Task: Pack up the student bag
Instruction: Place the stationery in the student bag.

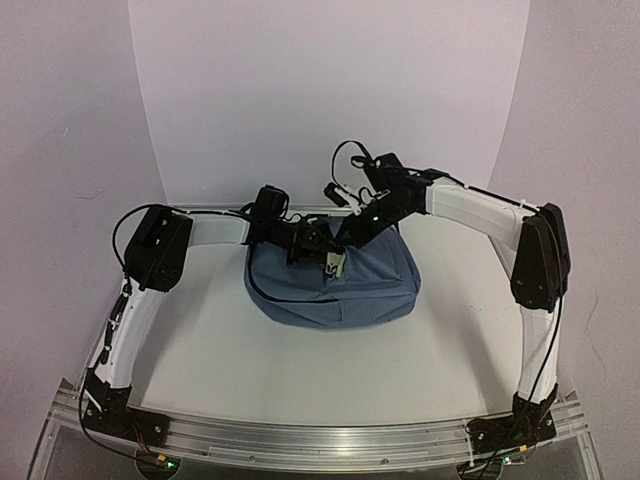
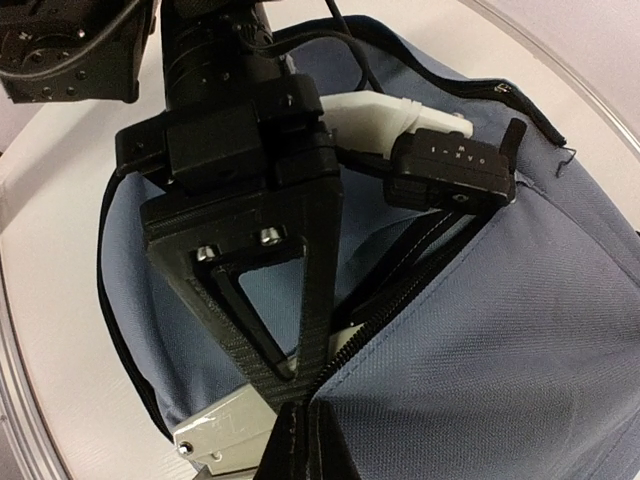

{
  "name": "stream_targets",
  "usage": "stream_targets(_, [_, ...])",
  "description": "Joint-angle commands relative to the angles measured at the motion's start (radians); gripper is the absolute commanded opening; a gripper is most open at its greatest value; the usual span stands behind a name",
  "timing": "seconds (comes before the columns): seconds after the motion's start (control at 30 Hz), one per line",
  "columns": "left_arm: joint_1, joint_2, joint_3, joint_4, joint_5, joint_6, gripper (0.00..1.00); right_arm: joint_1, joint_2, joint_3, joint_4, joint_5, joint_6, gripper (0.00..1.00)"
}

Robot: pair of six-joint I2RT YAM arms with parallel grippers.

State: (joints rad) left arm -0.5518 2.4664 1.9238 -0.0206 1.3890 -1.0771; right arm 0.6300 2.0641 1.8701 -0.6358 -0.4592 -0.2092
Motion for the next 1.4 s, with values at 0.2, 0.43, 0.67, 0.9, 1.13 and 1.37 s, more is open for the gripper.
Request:
stream_targets(0.2, [0.038,-0.035,0.045,0.220,-0.281,-0.007,0.00,0.053,-0.068,0.031,-0.029,-0.153,0.059,0.00])
stream_targets(0.43, [0.036,-0.028,0.016,0.265,-0.309,-0.036,0.00,0.053,-0.053,0.071,-0.056,-0.202,0.072,0.00])
stream_targets(0.67, [0.002,-0.023,0.051,0.182,-0.380,0.016,0.05,0.052,0.015,0.171,-0.059,-0.209,0.111,0.00])
stream_targets(0.9, [0.002,-0.129,-0.004,-0.076,-0.417,0.206,0.36,0.031,-0.004,0.133,-0.062,-0.172,0.082,0.00])
stream_targets(1.13, [0.009,-0.179,-0.018,-0.248,-0.529,0.269,0.57,0.027,-0.008,0.099,-0.058,-0.151,0.077,0.00])
stream_targets(1.37, [0.009,-0.209,-0.043,-0.305,-0.565,0.301,0.52,0.023,-0.010,0.091,-0.057,-0.153,0.077,0.00])
